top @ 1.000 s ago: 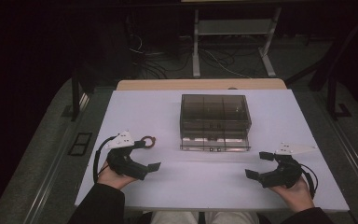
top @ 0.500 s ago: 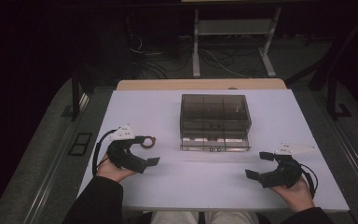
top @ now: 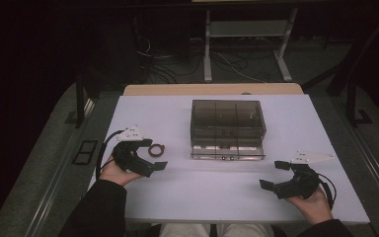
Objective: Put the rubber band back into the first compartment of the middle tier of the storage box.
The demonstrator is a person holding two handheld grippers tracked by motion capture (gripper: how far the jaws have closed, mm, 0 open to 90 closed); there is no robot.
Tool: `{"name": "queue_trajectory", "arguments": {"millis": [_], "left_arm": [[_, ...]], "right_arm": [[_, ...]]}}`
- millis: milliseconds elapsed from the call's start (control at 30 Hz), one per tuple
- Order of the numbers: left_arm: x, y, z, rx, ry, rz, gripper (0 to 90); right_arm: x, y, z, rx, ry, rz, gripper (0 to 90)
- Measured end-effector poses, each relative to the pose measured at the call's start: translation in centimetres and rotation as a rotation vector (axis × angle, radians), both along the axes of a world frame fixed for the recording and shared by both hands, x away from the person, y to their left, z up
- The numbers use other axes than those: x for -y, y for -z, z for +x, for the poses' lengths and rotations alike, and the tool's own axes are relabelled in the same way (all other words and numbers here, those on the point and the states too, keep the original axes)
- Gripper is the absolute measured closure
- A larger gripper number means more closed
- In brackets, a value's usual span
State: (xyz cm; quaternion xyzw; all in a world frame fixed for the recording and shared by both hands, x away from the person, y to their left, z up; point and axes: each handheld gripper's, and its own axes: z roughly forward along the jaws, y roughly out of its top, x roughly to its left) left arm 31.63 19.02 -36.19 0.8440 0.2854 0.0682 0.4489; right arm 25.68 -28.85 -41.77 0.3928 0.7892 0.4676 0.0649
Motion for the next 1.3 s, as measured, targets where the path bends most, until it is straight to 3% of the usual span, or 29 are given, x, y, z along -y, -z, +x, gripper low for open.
{"name": "queue_trajectory", "arguments": {"millis": [267, 600, 1300], "left_arm": [[-0.2, 0.0, 1.1, -0.019, 0.009, 0.021, 0.0], [-0.4, 1.0, 2.4, -0.034, 0.003, 0.050, 0.0], [-0.8, 2.6, 3.9, -0.054, -0.025, 0.060, 0.0]], "right_arm": [[0.0, 0.0, 0.0, -0.002, 0.001, -0.002, 0.1], [0.0, 0.0, 0.0, -0.001, 0.000, -0.004, 0.1], [0.0, 0.1, 0.0, 0.000, -0.001, -0.005, 0.1]]}}
